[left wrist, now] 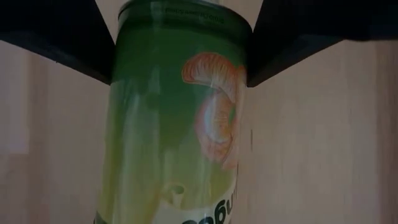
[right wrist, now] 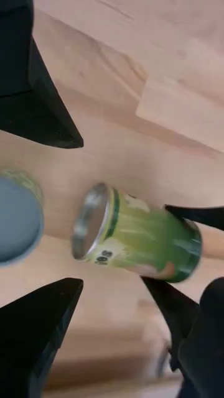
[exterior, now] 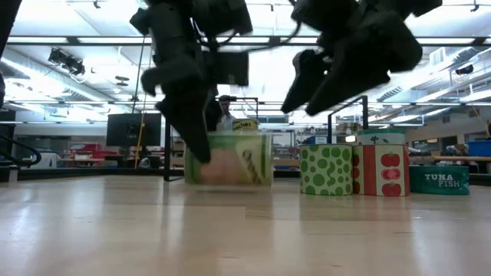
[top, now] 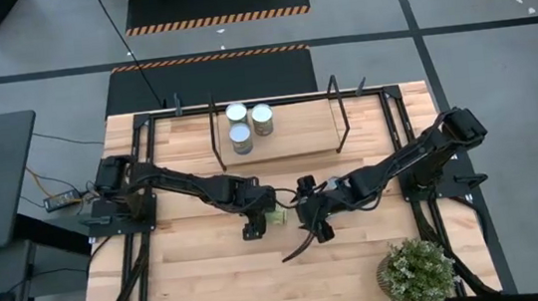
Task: Pick and place cans onto a shelf
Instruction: Put the canned oranges on the shelf
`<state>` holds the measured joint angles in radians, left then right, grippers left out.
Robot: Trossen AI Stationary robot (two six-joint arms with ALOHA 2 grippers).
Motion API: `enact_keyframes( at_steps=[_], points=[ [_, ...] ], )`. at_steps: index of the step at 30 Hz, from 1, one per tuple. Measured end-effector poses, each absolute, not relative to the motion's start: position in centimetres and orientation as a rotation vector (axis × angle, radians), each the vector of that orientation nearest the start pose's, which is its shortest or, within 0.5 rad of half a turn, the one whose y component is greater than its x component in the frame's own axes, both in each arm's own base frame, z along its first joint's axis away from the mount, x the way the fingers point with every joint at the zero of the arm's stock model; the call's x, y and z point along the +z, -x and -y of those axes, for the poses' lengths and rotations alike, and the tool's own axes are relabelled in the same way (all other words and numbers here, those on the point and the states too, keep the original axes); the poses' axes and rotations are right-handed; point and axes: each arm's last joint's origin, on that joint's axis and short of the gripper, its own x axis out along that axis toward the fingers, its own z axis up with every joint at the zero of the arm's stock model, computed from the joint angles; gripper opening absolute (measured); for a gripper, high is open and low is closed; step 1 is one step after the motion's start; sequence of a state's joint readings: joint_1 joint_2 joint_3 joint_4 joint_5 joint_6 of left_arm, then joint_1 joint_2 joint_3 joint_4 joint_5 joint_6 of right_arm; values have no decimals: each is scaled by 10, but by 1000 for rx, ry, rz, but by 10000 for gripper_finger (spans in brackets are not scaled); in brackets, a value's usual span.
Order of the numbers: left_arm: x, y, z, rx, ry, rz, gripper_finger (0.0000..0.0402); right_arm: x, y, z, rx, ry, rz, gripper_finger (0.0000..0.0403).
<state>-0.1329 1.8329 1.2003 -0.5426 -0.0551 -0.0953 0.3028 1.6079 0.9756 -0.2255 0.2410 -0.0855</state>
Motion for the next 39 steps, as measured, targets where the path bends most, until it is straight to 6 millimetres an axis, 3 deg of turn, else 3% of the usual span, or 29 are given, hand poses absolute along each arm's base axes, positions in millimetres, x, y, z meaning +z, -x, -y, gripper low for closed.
enact_keyframes(
  at_steps=[6,13,21,29,34,39],
  points=[
    [196,-351,49,9,3,-1094,326,225,-300,-96,75,322,-731,366],
    [227,-345,54,48,-30,-949,326,274,-272,-94,2,397,-563,366],
    [278,-353,50,51,-161,-562,326,327,-236,-71,-34,410,-373,366],
    [323,-347,28,135,-233,-288,328,375,-195,-56,-112,392,-187,366],
    [337,-346,11,130,-198,-193,328,384,-186,-54,-58,432,-129,366],
    [344,-347,-2,52,-137,-116,329,380,-193,-51,-81,441,-157,366]
  ],
)
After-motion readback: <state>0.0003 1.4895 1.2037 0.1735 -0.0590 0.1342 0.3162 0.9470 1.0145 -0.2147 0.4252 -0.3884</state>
